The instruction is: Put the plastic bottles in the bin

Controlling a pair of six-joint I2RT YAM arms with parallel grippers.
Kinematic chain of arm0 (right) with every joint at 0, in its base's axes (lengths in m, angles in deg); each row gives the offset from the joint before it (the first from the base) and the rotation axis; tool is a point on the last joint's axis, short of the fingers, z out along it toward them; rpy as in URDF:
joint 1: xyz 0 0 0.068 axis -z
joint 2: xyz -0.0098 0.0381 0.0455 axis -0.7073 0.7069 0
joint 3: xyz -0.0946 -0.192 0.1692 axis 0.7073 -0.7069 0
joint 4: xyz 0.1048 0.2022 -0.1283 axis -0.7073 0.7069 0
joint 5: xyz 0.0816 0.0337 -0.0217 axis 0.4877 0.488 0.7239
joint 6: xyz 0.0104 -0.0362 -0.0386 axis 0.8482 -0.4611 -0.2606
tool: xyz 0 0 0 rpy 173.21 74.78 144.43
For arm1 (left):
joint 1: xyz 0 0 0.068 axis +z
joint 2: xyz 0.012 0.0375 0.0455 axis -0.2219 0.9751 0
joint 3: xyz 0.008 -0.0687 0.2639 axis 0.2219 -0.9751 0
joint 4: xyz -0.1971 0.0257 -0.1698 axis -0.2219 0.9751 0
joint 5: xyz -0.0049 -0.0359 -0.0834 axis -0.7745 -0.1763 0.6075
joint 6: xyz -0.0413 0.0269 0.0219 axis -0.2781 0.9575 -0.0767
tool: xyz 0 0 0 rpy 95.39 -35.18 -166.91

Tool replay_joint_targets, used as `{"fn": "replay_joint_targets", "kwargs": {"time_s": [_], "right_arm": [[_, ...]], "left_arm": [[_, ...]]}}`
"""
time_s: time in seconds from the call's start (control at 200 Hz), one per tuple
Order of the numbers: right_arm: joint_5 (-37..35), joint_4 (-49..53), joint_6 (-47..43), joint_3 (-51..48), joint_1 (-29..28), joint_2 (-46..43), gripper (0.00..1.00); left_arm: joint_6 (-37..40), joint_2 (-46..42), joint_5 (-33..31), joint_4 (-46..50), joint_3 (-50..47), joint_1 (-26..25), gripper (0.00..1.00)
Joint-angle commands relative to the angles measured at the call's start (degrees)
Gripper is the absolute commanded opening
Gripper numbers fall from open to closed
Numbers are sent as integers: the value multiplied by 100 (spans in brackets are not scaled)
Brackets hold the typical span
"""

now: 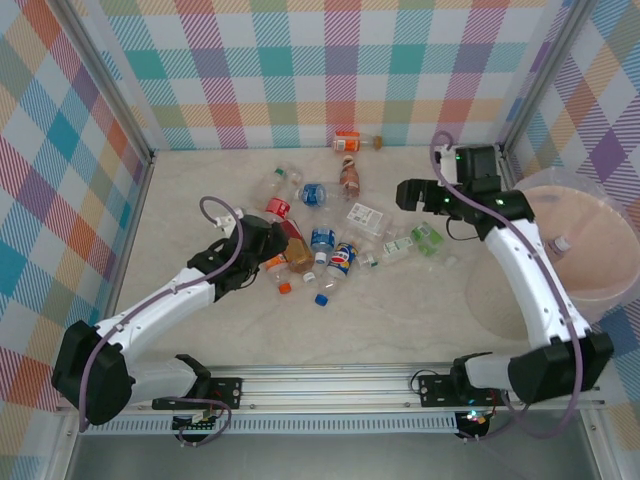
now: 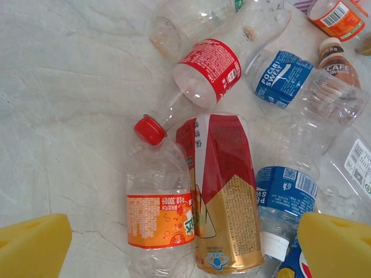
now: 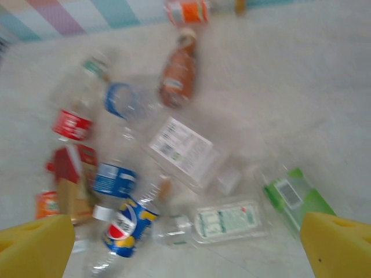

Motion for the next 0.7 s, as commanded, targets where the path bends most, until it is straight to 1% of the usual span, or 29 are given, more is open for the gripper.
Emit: {"fn": "replay_joint_targets", "kwargs": {"time_s": [0.0, 0.1, 0.19, 0.22, 0.4, 0.48, 0.57, 0.695], "right_arm": [[-1116, 684, -208, 133, -36, 492, 98], [-1669, 907, -200, 180, -25, 1051, 95], [-1872, 936, -239, 257, -11, 1542, 93], [-1957, 922, -254, 285, 6, 1718, 90], [-2118, 858, -323, 566, 320, 2645, 85], [-2088, 979, -522, 773, 340, 3015, 84], [-1738, 973, -732, 852, 342, 3256, 84], [-1571, 855, -821, 884, 342, 3461, 89]], "left_arm": [[-148, -184, -55, -17, -162, 75, 100], [-155, -235, -46, -48, -208, 84, 100], [-178, -233, -48, -50, -219, 93, 100], [-196, -226, -51, -38, -224, 93, 100], [-200, -241, -2, -2, -251, 93, 100], [-203, -276, -33, 11, -287, 93, 100], [-259, -321, -80, 11, -342, 95, 100], [-308, -339, -107, 11, -396, 102, 100]]}}
